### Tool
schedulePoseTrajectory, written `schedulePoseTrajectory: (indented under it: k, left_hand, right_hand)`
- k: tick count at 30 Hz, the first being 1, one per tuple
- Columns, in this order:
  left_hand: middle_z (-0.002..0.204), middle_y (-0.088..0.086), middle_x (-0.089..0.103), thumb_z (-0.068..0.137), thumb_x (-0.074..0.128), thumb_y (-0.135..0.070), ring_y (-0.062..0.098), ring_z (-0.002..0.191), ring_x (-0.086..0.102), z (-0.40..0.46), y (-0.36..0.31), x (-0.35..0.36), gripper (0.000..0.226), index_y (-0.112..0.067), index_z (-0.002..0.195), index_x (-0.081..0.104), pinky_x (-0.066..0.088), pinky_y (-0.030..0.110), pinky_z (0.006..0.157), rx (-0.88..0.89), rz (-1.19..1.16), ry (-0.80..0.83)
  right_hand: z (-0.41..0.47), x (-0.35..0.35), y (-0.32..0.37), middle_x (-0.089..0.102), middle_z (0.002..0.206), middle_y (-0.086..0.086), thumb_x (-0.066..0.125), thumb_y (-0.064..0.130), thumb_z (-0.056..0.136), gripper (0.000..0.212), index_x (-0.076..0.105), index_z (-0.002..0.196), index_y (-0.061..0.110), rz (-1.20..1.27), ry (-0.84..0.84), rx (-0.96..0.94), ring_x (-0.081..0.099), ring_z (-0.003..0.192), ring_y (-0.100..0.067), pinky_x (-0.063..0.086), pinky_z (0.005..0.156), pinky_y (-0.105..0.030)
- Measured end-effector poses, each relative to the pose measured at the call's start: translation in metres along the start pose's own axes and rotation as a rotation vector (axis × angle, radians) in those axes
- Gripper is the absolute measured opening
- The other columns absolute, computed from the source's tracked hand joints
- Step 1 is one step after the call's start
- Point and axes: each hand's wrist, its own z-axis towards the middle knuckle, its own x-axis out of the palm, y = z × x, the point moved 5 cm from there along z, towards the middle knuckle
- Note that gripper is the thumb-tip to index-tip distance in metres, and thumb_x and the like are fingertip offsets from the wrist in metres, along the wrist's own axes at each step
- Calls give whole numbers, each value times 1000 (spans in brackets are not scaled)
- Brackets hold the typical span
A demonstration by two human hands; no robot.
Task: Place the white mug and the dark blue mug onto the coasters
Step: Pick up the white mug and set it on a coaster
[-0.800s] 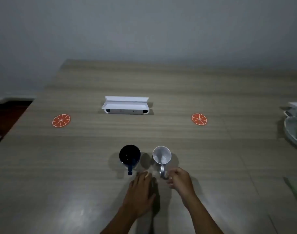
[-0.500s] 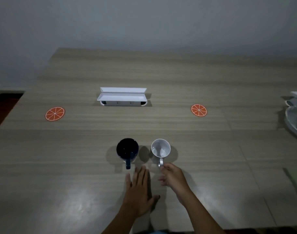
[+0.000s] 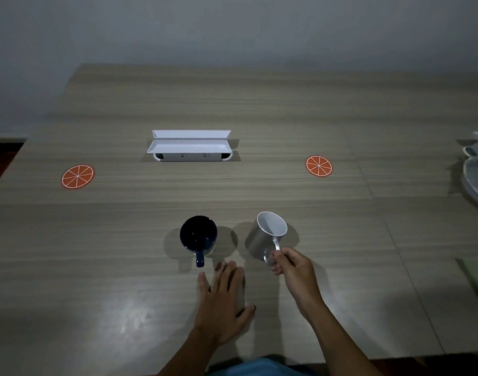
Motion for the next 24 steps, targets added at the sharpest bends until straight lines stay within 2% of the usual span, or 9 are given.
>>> schedulePoseTrajectory:
  k: [2,4,9,12,14,17,21,24]
  left_hand:
    - [167,4,18,83,44,-70,24,155,5,6,-5,0,89,-21,154,24,-3,67,117,-13,-30,11]
    - [166,5,21,83,44,-70,24,155,6,17,-13,-3,88,-20,153,26,4,71,117,-2,-39,11]
    - [169,5,-1,88,30,-76,26,155,-9,66,-46,-15,94,-19,157,5,-3,66,117,25,-16,36]
    - [167,4,-16,87,25,-81,28,152,-20,105,-60,-21,99,-20,156,-10,-7,65,117,24,-21,68]
    - [166,2,-20,85,23,-84,29,150,-23,130,-66,-26,102,-21,156,-14,-10,66,116,18,-29,74]
    - [166,2,-20,84,23,-84,32,151,-21,162,-73,-33,103,-20,156,-14,-13,65,114,1,-33,67]
    - [168,2,-14,84,21,-85,33,153,-17,199,-84,-28,102,-20,157,-8,-5,71,115,-8,-29,78]
    - [169,1,-6,84,18,-86,30,154,-12,213,-89,-16,99,-22,158,1,0,74,114,-50,4,41]
  right_hand:
    - [4,-11,5,76,77,-11,61,9,98,21,74,82,13,-27,-28,-27,59,58,-6,52,59,-17]
    - [10,-22,9,77,82,-16,61,12,98,18,75,87,11,-58,-51,-49,63,60,-8,54,62,-18]
    - [35,-57,18,78,84,-13,61,17,99,18,76,90,15,-63,-127,-68,69,70,-15,58,76,-37]
    - [53,-76,23,77,82,-10,61,17,99,18,76,89,17,-76,-165,-73,69,69,-14,58,74,-34]
    - [67,-87,27,77,82,-9,61,17,99,17,76,90,16,-76,-185,-74,68,67,-13,56,72,-32]
    - [91,-99,34,77,82,-9,61,16,98,16,76,91,15,-66,-207,-79,68,67,-13,56,74,-34]
    - [127,-114,44,77,82,-7,62,17,98,17,76,89,18,-62,-231,-94,69,69,-12,58,79,-41]
    - [155,-124,52,77,81,-4,62,16,97,19,76,86,21,-40,-250,-110,69,70,-12,58,78,-39]
